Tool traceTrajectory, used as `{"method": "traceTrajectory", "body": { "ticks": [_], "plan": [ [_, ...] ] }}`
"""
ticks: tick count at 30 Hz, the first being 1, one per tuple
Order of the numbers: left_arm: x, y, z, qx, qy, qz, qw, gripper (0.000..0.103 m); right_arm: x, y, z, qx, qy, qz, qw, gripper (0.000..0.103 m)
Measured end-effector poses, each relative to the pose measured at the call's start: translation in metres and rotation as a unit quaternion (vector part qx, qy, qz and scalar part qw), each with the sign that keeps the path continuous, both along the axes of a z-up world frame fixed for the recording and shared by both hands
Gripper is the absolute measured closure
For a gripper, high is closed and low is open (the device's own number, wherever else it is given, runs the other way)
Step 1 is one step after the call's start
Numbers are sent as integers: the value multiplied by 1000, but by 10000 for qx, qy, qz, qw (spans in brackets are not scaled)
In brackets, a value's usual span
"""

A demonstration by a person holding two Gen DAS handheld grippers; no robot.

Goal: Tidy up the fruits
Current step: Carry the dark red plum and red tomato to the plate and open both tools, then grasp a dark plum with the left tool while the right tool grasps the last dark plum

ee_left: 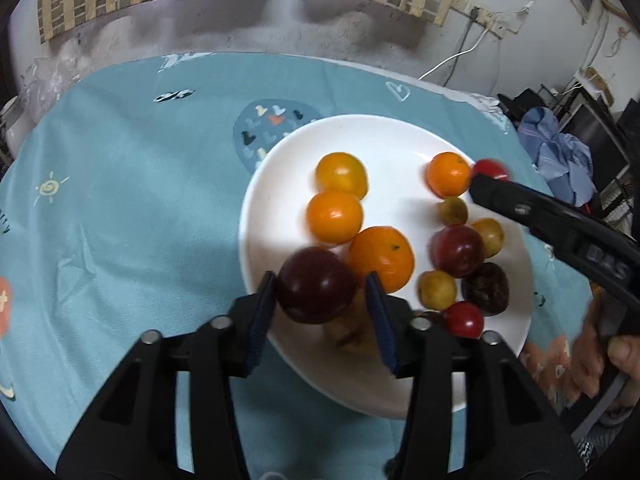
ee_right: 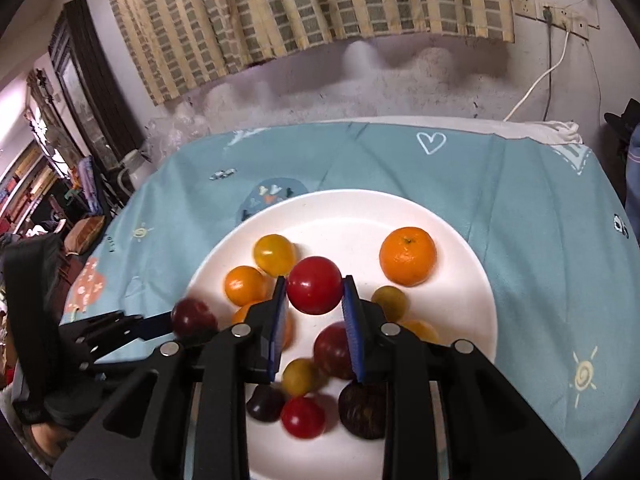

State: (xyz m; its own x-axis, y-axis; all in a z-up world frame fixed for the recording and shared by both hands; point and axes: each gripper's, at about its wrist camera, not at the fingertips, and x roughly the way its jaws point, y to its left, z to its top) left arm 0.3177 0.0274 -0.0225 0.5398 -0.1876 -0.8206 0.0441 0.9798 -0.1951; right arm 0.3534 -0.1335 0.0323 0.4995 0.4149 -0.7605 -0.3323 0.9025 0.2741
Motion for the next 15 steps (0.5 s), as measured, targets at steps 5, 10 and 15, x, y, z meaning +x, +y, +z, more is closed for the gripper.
{"method": "traceTrajectory", "body": {
  "ticks": [5,10,15],
  "plan": [
    [-3,-1,9,51,-138,79,9999,42,-9,-4,15,-8,-501,-116,9987,31],
    [-21,8,27,-23,-232,197,9995,42,-37,-24,40,247,-639,-268,9973,31],
    [-60,11,39,28,-206,273,9994,38,-88,-40,45,266,-509,-410,9975,31]
  ]
}}
